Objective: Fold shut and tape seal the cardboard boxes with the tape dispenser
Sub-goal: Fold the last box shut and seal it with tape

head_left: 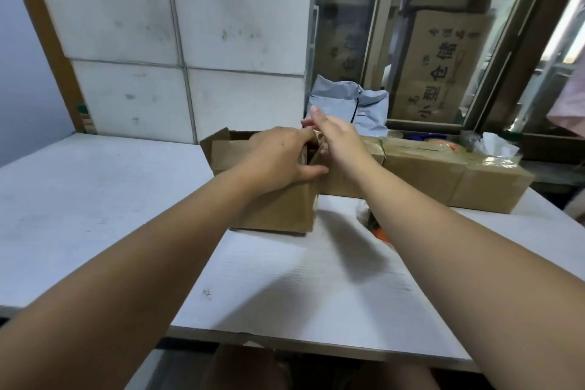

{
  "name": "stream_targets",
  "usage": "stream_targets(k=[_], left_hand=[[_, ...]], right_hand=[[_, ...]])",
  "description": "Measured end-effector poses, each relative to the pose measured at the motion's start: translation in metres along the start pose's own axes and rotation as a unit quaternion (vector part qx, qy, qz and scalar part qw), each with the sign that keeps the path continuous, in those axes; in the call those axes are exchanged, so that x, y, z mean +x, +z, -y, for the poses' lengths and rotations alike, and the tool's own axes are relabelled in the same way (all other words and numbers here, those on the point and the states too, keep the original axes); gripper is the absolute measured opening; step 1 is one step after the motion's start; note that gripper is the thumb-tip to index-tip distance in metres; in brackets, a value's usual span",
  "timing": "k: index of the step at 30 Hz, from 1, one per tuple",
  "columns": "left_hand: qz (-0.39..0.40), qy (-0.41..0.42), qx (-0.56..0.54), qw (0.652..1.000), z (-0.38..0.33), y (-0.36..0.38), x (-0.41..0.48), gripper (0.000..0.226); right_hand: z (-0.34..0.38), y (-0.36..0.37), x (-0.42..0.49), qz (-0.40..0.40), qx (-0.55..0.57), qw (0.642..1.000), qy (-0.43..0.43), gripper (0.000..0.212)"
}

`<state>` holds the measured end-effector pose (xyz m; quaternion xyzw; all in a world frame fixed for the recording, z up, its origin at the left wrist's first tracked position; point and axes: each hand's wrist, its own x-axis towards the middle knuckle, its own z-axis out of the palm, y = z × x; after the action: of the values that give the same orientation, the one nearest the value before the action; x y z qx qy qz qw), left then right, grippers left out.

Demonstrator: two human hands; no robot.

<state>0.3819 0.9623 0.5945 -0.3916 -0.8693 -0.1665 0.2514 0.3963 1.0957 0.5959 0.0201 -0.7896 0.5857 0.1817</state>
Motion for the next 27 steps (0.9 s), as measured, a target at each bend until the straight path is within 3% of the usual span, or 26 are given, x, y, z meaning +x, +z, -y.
stream_targets(k=[3,6,9,12,16,20,23,27], left_hand=[[-0.006,0.007,0.059,0.998,-0.024,0.009,-0.001,0.044],[-0.092,0.058,0.079,0.991,-0.034,0.019,-0.011,0.046],[-0.196,0.125,0.046,0.972,-0.037,0.031,-0.02,0.047],[-0.205,0.121,0.024,0.971,-0.045,0.033,-0.022,0.046],[-0.181,0.109,-0.023,0.977,-0.051,0.023,-0.025,0.041],[-0.045,0.064,-0.021,0.997,-0.053,0.004,-0.029,0.034],[0.018,-0.011,0.091,0.996,-0.047,-0.003,-0.031,0.049],[0.05,-0.05,0.025,0.997,-0.048,0.001,-0.035,0.052]], right_hand=[[0.011,-0.019,-0.005,0.087,-0.048,0.994,0.038,0.012],[0.016,-0.036,-0.005,0.165,-0.122,0.976,0.072,0.022],[0.022,-0.043,-0.007,0.217,-0.295,0.93,0.044,0.027],[0.027,-0.036,-0.007,0.196,-0.429,0.882,-0.002,0.022],[0.029,-0.036,-0.004,0.188,-0.484,0.855,-0.012,0.023],[0.032,-0.037,-0.007,0.217,-0.505,0.835,0.004,0.033],[0.026,-0.037,-0.01,0.228,-0.49,0.841,0.008,0.042],[0.024,-0.036,-0.015,0.237,-0.452,0.86,0.006,0.04]])
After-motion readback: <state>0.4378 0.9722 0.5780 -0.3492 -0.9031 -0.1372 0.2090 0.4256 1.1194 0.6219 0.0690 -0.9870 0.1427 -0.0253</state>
